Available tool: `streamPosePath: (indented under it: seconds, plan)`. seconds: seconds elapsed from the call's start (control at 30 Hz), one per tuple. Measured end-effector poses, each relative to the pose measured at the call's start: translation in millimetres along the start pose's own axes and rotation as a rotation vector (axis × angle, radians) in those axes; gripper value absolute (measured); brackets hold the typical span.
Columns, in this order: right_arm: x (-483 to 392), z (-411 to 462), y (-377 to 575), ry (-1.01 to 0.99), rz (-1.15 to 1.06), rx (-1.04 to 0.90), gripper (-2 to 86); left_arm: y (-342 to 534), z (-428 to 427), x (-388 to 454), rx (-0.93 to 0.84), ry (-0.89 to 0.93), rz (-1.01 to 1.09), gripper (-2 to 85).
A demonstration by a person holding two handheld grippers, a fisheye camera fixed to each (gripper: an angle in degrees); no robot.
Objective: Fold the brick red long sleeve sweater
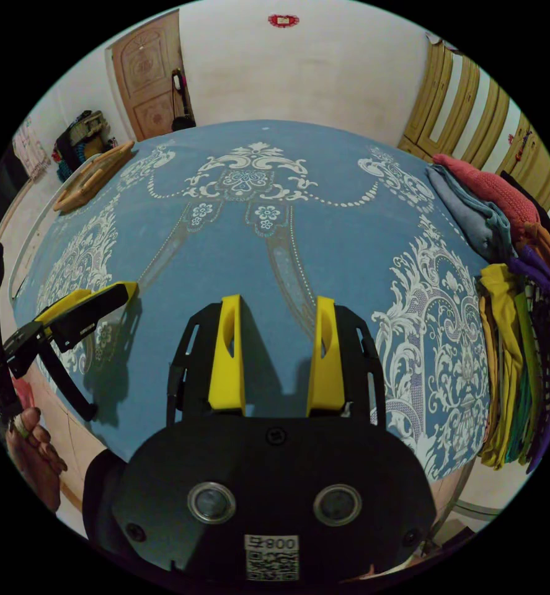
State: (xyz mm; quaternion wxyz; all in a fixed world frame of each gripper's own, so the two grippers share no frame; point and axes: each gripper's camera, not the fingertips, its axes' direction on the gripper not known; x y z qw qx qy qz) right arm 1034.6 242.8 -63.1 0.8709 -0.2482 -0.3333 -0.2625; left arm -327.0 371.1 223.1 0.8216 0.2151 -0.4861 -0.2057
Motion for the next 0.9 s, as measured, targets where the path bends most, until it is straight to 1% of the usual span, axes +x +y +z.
streamPosePath:
  seconds: [0.8, 0.9]
  plan:
    - [6.4, 10.3, 4.9, 0.026, -0.004, 0.006, 16.6, 0.0, 2.8, 1.5, -0.001, -0.001, 0.001, 22.3]
    - [9.7, 13.0, 6.9, 0.005, 0.006, 0.003, 16.7, 0.0, 2.8, 1.9, -0.001, -0.002, 0.001, 22.3]
